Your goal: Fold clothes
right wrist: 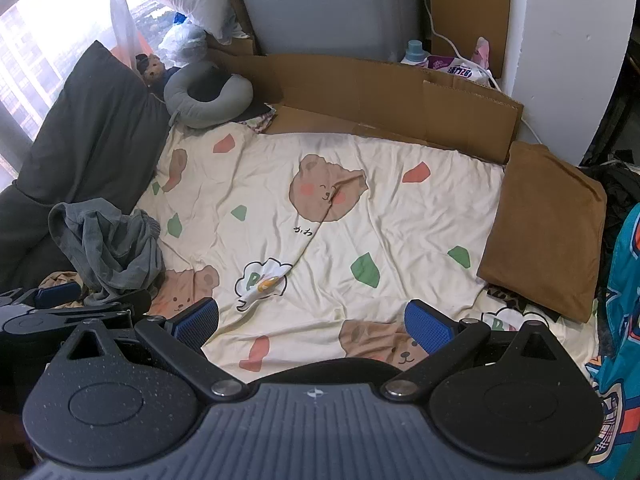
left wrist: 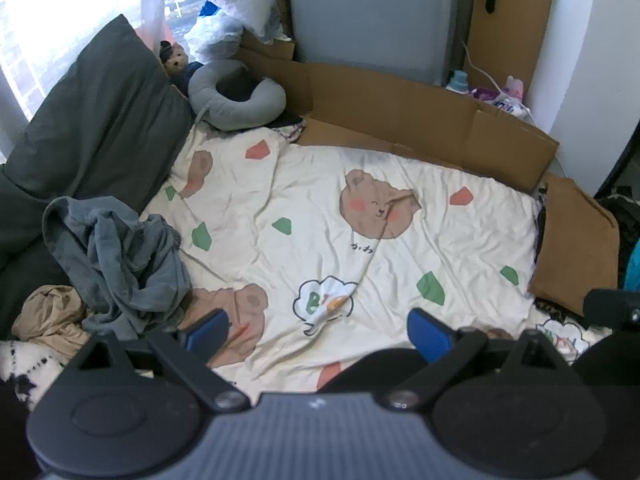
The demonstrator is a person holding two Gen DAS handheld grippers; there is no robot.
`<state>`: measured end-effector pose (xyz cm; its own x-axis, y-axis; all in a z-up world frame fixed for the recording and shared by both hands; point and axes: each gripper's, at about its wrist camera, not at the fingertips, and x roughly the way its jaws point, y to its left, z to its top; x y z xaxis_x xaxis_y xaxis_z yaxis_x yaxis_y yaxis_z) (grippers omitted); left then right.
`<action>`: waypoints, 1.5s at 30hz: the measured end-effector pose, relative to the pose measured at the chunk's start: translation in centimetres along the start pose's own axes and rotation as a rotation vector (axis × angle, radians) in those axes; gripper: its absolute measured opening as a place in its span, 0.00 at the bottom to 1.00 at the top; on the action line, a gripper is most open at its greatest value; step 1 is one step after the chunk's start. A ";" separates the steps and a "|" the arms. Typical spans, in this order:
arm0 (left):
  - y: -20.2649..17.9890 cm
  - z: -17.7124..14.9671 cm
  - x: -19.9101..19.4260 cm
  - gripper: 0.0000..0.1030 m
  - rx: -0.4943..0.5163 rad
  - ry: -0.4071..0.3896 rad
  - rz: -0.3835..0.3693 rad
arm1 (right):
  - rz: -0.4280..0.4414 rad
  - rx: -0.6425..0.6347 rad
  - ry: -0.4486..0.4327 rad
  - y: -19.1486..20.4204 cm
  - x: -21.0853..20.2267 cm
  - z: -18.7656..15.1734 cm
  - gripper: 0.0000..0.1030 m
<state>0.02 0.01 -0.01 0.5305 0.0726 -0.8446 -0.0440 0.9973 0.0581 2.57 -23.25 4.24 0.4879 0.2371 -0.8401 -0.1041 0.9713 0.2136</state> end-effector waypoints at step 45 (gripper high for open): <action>-0.1 -0.2 -0.3 0.95 -0.017 -0.012 -0.001 | -0.038 -0.012 -0.016 0.6 0.0 -0.5 0.99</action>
<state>-0.30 -0.13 0.18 0.5407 0.0719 -0.8382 -0.0579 0.9972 0.0482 2.12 -22.70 4.09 0.5051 0.2001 -0.8395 -0.0960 0.9797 0.1758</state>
